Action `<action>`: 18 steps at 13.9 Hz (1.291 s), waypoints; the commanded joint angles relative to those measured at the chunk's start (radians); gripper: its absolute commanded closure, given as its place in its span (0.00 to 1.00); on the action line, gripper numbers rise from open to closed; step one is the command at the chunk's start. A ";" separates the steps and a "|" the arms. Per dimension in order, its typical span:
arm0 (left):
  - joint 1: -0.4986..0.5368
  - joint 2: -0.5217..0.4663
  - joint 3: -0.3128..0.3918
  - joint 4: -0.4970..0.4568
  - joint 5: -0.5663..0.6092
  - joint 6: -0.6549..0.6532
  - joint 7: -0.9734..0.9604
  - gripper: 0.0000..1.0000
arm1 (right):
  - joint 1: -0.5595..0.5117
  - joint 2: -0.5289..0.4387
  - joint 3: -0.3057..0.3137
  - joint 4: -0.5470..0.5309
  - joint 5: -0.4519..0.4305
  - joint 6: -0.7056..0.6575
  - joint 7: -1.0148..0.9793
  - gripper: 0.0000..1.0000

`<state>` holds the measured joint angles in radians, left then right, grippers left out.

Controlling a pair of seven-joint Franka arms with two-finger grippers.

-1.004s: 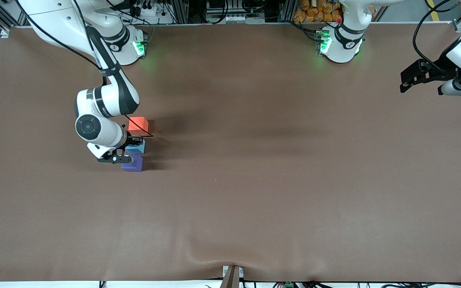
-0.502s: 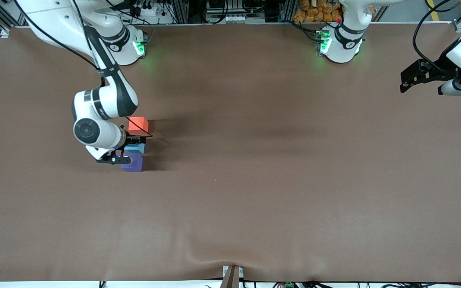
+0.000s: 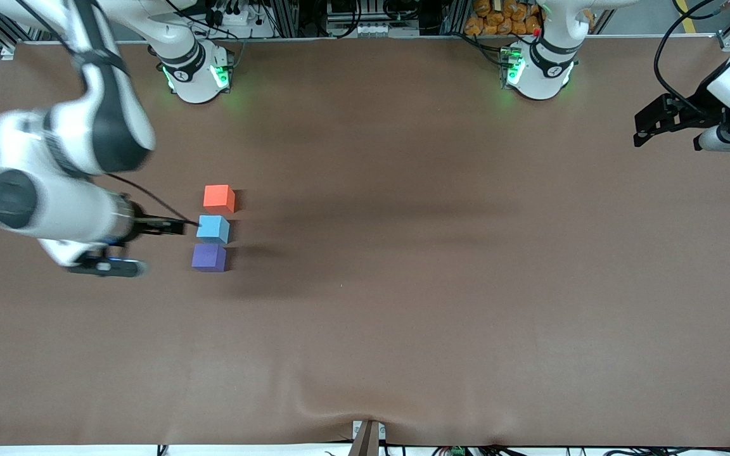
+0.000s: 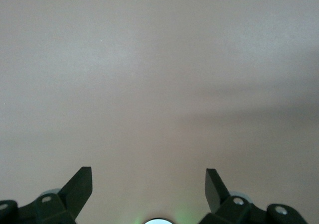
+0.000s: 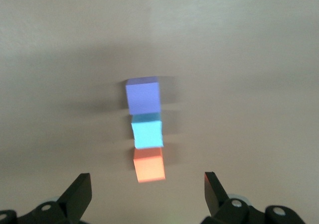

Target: Place blue block between orange and purple blocks

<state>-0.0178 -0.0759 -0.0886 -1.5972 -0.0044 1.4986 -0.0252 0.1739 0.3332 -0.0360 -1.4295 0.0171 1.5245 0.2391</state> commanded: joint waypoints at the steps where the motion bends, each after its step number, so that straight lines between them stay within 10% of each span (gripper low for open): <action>1: 0.015 -0.007 -0.006 0.003 -0.011 -0.004 0.018 0.00 | -0.077 0.017 0.015 0.214 0.001 -0.171 -0.069 0.00; 11: 0.024 -0.007 -0.006 0.002 -0.009 -0.001 0.018 0.00 | -0.132 -0.123 0.028 0.327 -0.022 -0.340 -0.176 0.00; 18: 0.024 -0.007 -0.006 0.002 -0.009 -0.001 0.018 0.00 | -0.157 -0.278 0.024 0.086 -0.020 -0.194 -0.224 0.00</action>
<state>-0.0077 -0.0759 -0.0884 -1.5977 -0.0044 1.4990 -0.0252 0.0456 0.1721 -0.0155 -1.1769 -0.0195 1.2512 0.0565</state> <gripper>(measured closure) 0.000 0.000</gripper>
